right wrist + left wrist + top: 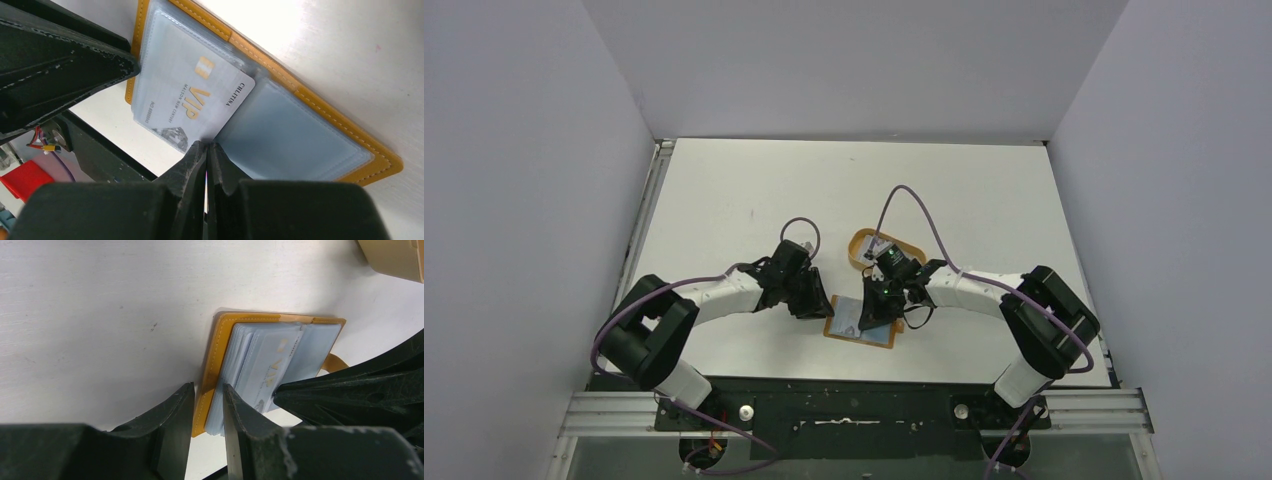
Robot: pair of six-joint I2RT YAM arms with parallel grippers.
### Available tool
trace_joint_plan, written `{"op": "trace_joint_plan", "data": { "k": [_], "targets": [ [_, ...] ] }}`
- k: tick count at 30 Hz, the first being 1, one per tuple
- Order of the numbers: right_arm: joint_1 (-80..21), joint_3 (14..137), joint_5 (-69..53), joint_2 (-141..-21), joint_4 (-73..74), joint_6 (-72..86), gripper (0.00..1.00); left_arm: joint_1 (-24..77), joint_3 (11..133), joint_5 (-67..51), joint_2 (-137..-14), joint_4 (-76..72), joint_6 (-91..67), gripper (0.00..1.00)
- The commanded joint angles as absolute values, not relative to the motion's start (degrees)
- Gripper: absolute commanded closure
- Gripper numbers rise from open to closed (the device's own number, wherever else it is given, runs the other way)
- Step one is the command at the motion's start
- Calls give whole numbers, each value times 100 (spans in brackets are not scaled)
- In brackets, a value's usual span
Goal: Put the credit cards into the card holder
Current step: Insert the credit card into the card holder, then close the card holder at the center of the board.
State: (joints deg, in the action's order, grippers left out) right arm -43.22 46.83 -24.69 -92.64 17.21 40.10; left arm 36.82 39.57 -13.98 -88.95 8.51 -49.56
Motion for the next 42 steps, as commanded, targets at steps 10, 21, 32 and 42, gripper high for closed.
{"op": "trace_joint_plan", "data": {
  "k": [10,21,32,42],
  "targets": [
    [-4360,4933,-2650,-9330,1138,4095,98,3762,3767,-1115,-9094,1124,-4887,74],
    [-4332,5316,-1176,-7583,3135,3312,57,3648,3933,-770,-8123,1804,-4817,53],
    [-4247,4450,-235,-7302,3179,3790,22,3641,3719,-173,-7035,1938,-4800,38],
    [-4156,4430,-154,-7856,3124,3800,49,3639,3593,-147,-6947,2060,-4809,39]
  ]
}}
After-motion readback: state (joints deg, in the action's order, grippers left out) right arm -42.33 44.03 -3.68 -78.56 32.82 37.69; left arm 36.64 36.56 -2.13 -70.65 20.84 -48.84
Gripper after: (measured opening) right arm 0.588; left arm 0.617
